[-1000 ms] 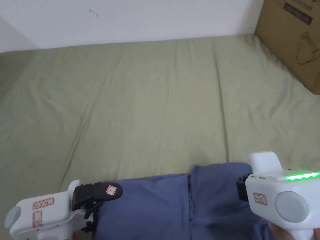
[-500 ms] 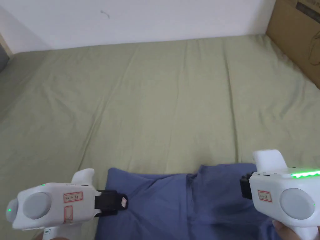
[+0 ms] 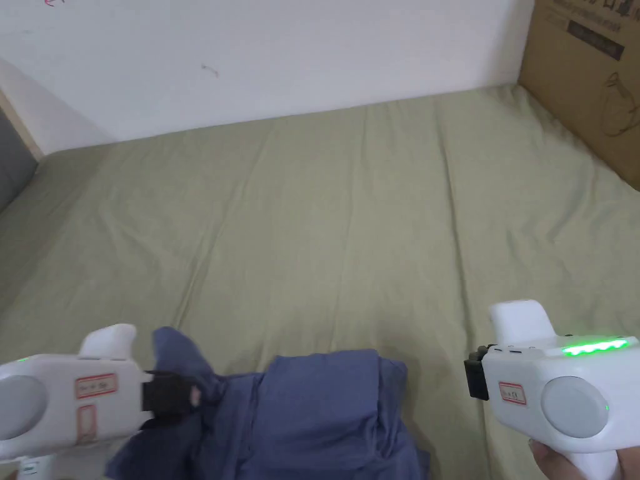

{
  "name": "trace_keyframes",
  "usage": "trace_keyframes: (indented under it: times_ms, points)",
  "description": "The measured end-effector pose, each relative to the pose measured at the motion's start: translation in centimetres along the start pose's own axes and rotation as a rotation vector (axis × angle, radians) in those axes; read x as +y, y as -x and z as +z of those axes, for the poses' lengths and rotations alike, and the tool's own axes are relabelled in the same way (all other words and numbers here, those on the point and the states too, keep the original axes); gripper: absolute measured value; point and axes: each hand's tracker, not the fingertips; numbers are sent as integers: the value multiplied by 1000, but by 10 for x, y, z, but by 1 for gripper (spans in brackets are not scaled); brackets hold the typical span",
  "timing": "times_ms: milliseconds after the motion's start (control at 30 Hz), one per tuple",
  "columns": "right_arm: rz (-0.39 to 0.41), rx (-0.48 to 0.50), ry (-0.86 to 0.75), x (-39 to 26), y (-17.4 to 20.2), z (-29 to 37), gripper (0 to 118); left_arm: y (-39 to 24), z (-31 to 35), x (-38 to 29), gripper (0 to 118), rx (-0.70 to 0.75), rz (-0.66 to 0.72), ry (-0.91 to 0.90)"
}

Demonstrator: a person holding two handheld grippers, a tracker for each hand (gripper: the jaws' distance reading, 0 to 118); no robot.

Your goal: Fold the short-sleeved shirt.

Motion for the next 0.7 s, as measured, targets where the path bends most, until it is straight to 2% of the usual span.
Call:
trace_keyframes:
  times_ms: [100, 233, 333, 367, 400, 467, 500, 533, 633, 667, 700]
  points:
    - [2, -2, -3, 0, -3, 3, 0, -46, -40, 5, 12, -140, -10, 90]
    - [-46, 27, 5, 0, -13, 7, 0, -83, -99, 13, 12, -238, -20, 183]
    - [-29, 9, -3, 0, -13, 6, 0, -100, -130, 11, 14, -292, 10, 266]
    - [-24, 2, -4, 1, -13, 6, 0, -103, -137, 10, 19, -289, 1, 286]
    - [-24, 3, -2, 1, -13, 5, 0, -103, -141, 8, 39, -282, 2, 283]
    - [-38, 14, 2, 2, -15, 2, 0, -100, -143, 4, 92, -307, 34, 299]
    - [-44, 19, 2, 2, -16, 2, 0, -97, -140, 3, 107, -319, 50, 299]
    - [-44, 20, 1, 2, -15, 1, 0, -94, -132, 3, 110, -325, 56, 265]
    - [-36, 19, 0, 3, -14, -2, 0, -86, -104, 10, 111, -278, -7, 153]
    - [-36, 21, 0, 3, -14, -2, 0, -85, -92, 12, 110, -238, -52, 107]
    - [-39, 24, -1, 4, -14, -2, 0, -84, -80, 14, 101, -212, -116, 65]
